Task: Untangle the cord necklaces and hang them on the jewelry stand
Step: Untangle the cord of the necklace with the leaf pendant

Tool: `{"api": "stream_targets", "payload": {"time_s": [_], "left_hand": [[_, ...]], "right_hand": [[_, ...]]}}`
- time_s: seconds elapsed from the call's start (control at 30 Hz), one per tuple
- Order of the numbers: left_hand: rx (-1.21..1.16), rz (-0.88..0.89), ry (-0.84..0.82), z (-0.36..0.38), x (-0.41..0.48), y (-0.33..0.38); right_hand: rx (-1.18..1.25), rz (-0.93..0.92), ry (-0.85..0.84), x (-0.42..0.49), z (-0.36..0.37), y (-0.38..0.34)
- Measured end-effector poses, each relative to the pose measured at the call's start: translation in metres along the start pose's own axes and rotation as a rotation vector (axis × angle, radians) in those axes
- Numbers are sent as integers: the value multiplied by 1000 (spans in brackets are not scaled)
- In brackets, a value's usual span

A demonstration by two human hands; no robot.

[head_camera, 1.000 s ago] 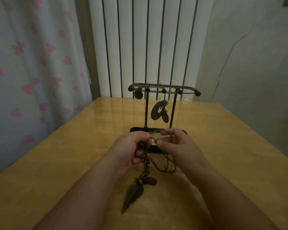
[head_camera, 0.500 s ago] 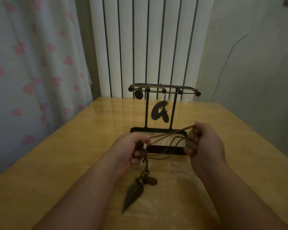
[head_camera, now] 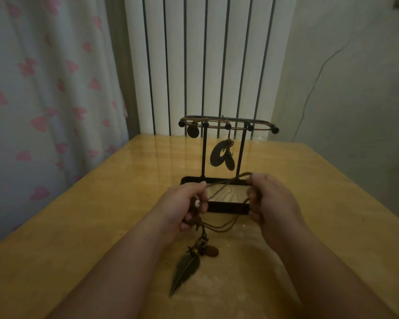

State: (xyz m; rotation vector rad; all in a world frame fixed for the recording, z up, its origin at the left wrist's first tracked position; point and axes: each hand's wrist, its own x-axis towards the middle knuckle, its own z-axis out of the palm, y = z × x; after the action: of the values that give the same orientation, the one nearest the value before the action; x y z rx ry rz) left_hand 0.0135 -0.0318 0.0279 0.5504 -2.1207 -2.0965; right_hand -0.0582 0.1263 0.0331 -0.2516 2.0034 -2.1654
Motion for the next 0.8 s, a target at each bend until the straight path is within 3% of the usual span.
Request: {"api": "stream_targets", "payload": {"time_s": [0.33,0.57,0.8], "left_hand": [[-29,-70,43,7,-6,7],[148,32,65,5,-5,5],[262,96,58,2,-5,2]], "right_hand": [[260,-108,80,-3,-2,-8],[132,-92,87,-2,-2,-5],[224,-121,81,-2,-5,-6]]}}
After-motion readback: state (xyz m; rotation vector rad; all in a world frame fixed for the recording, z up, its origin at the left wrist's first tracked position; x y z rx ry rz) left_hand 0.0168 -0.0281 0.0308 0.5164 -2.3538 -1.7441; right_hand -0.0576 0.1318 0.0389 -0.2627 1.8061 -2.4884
